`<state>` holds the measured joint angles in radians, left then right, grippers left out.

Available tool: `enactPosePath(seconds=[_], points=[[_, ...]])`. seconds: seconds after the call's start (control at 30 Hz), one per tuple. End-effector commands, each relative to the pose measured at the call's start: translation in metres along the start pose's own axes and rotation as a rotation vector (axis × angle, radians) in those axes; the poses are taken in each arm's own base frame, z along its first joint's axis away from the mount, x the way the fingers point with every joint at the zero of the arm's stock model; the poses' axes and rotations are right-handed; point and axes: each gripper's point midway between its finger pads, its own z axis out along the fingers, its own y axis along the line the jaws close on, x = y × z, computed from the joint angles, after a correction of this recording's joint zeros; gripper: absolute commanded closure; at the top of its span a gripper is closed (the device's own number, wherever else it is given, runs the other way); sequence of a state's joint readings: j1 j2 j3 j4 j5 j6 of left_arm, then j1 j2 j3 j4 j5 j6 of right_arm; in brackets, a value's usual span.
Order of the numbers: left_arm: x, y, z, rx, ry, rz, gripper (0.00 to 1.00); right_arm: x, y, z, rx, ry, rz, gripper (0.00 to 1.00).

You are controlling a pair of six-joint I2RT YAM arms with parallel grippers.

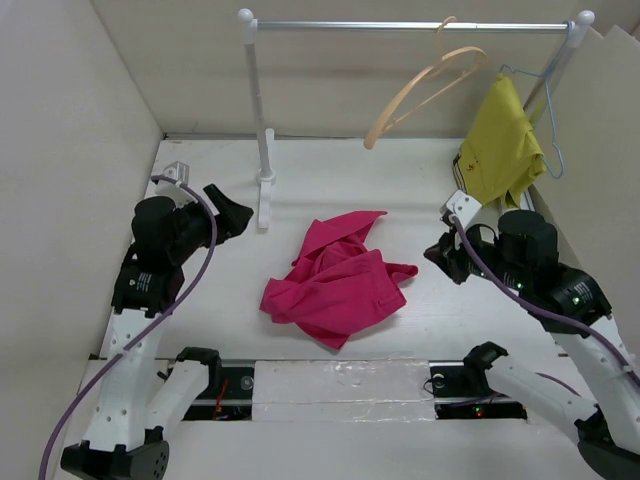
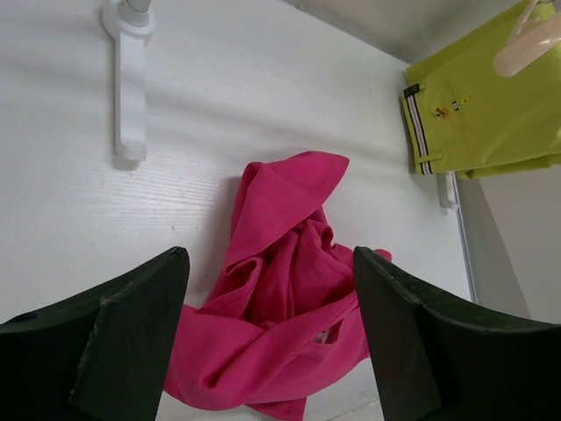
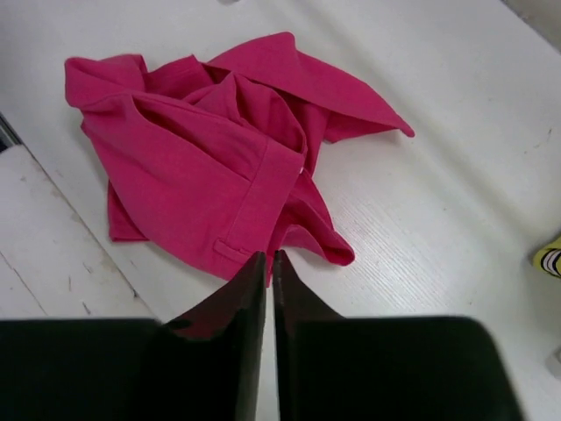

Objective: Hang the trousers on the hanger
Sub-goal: Flatten out the trousers at the center of the board.

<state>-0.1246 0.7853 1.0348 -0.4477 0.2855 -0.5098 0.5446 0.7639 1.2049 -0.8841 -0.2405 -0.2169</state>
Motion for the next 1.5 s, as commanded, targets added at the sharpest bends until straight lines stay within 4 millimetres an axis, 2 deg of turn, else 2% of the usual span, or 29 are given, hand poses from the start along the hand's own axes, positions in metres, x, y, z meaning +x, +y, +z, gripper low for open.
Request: enactPosePath(seconds=[0.0,0.07,0.1,0.17,0.2,0.23,0.27,0.3,0.37,0.4,0.47,0.5,0.53,0.73,0.8,0.83,0.9,0.97,1.0,1.13,1.17,1.2,1.23,1.27,1.3,1.33,1.4,1.43,1.47], points=[[0.008,0.019,0.002,-0.081,0.013,-0.009,0.3,-0.01,0.003,0.005,-0.024,-0.062,-0.018,0.93],[0.028,0.039,0.004,-0.163,0.074,-0.047,0.32,0.0,0.002,0.013,-0.023,-0.034,-0.016,1.0],[0.032,0.05,0.003,-0.214,0.071,-0.06,0.34,0.005,0.002,0.016,-0.022,-0.022,-0.017,1.0],[0.053,0.07,0.001,-0.307,0.121,-0.12,0.34,0.018,0.001,0.027,-0.031,0.014,-0.011,1.0],[0.07,0.082,0.002,-0.347,0.166,-0.136,0.31,0.023,0.002,0.032,-0.036,0.024,-0.008,1.0],[0.084,0.089,0.001,-0.372,0.213,-0.151,0.28,0.023,0.001,0.037,-0.04,0.012,-0.011,0.95],[0.092,0.092,0.0,-0.381,0.24,-0.17,0.25,0.033,0.003,0.045,-0.052,0.034,-0.003,0.69],[0.109,0.096,0.001,-0.38,0.292,-0.197,0.18,0.038,0.004,0.051,-0.061,0.041,0.001,0.54],[0.133,0.104,-0.001,-0.388,0.345,-0.243,0.12,0.043,0.008,0.063,-0.095,0.039,0.0,0.28],[0.139,0.1,-0.002,-0.366,0.36,-0.275,0.08,0.059,0.009,0.074,-0.115,0.082,0.005,0.25],[0.155,0.103,-0.006,-0.367,0.394,-0.312,0.04,0.065,0.011,0.087,-0.136,0.082,0.005,0.18],[0.169,0.105,-0.009,-0.361,0.423,-0.334,0.01,0.079,0.015,0.097,-0.165,0.111,0.018,0.17],[0.171,0.102,-0.008,-0.35,0.418,-0.354,0.01,0.082,0.016,0.102,-0.175,0.11,0.021,0.16],[0.205,0.098,-0.007,-0.286,0.477,-0.468,0.01,0.083,0.025,0.143,-0.277,0.055,0.014,0.07],[0.222,0.105,-0.005,-0.301,0.502,-0.518,0.01,0.083,0.026,0.151,-0.299,0.06,0.005,0.06],[0.228,0.107,0.008,-0.271,0.484,-0.563,0.01,0.081,0.022,0.164,-0.297,0.063,-0.002,0.06],[0.235,0.112,0.012,-0.291,0.494,-0.594,0.01,0.085,0.021,0.169,-0.302,0.077,0.001,0.06],[0.233,0.115,0.023,-0.285,0.473,-0.594,0.01,0.085,0.022,0.175,-0.315,0.07,0.0,0.08],[0.239,0.121,0.027,-0.308,0.493,-0.602,0.01,0.088,0.025,0.179,-0.337,0.079,0.007,0.1],[0.239,0.118,0.043,-0.257,0.495,-0.615,0.01,0.086,0.024,0.181,-0.327,0.059,0.016,0.19],[0.238,0.115,0.047,-0.224,0.48,-0.626,0.04,0.081,0.021,0.176,-0.302,0.038,0.021,0.52],[0.238,0.115,0.048,-0.223,0.48,-0.626,0.05,0.081,0.021,0.176,-0.301,0.038,0.021,0.53],[0.243,0.113,0.047,-0.204,0.492,-0.647,0.08,0.077,0.02,0.174,-0.29,0.03,0.021,0.74],[0.244,0.111,0.048,-0.19,0.493,-0.662,0.1,0.07,0.02,0.169,-0.286,0.009,0.021,0.84],[0.235,0.104,0.055,-0.137,0.456,-0.683,0.13,0.066,0.02,0.167,-0.284,0.002,0.026,0.93],[0.236,0.099,0.055,-0.104,0.466,-0.698,0.41,0.062,0.024,0.164,-0.293,-0.005,0.021,1.0],[0.227,0.095,0.059,-0.087,0.449,-0.686,0.8,0.044,0.029,0.153,-0.3,-0.023,0.006,1.0],[0.205,0.09,0.066,-0.085,0.394,-0.652,1.0,0.036,0.038,0.149,-0.317,-0.03,-0.013,1.0],[0.188,0.086,0.067,-0.085,0.353,-0.617,1.0,0.027,0.044,0.143,-0.328,-0.036,-0.031,1.0]])
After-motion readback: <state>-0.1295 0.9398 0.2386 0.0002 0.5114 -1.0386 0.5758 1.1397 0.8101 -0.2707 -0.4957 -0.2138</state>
